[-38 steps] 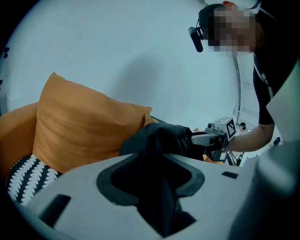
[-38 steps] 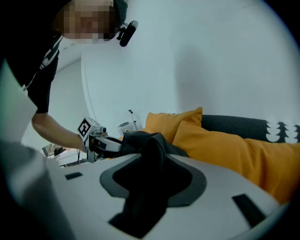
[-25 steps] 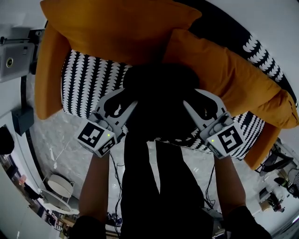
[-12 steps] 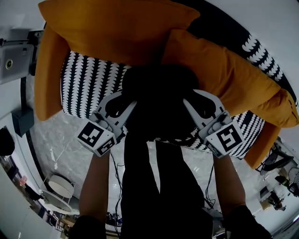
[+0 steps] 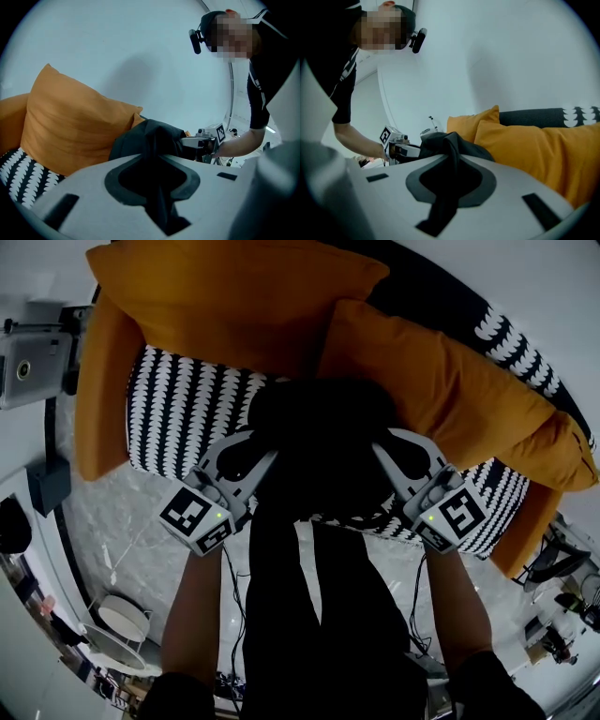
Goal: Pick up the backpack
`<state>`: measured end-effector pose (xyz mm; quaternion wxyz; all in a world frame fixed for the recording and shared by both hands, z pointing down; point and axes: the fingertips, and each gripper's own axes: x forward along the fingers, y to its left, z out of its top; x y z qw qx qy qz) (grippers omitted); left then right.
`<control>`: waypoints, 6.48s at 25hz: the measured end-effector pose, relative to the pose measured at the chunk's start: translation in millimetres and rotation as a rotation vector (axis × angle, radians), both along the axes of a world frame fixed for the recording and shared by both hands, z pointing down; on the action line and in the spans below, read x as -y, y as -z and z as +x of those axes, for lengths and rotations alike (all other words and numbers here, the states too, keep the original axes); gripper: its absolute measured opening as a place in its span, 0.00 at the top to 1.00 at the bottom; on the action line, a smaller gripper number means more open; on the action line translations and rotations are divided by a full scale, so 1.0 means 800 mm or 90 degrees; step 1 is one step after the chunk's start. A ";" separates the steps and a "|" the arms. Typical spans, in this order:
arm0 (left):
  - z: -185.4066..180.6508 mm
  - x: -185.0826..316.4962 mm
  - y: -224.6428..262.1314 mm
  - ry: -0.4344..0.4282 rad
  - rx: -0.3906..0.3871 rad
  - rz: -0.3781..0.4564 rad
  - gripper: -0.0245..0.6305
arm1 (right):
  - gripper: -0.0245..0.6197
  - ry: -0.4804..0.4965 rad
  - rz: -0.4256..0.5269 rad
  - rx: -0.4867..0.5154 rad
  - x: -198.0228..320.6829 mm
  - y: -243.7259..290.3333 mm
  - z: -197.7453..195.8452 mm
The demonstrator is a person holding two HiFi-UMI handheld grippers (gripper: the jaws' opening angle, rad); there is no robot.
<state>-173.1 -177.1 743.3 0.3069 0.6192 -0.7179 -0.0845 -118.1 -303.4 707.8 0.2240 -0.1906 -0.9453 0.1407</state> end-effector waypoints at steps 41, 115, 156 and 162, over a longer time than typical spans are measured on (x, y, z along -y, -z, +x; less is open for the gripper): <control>0.117 -0.089 0.104 -0.046 -0.057 -0.049 0.89 | 0.92 0.104 -0.037 -0.063 -0.093 0.095 0.116; -0.052 0.029 0.713 -0.101 0.297 0.236 0.90 | 0.92 0.038 0.135 0.397 0.004 0.691 -0.026; -0.010 0.014 0.778 -0.134 0.332 0.286 0.90 | 0.92 0.058 0.150 0.474 -0.024 0.748 0.025; -0.014 0.012 0.779 -0.126 0.336 0.284 0.90 | 0.92 0.066 0.145 0.476 -0.024 0.748 0.017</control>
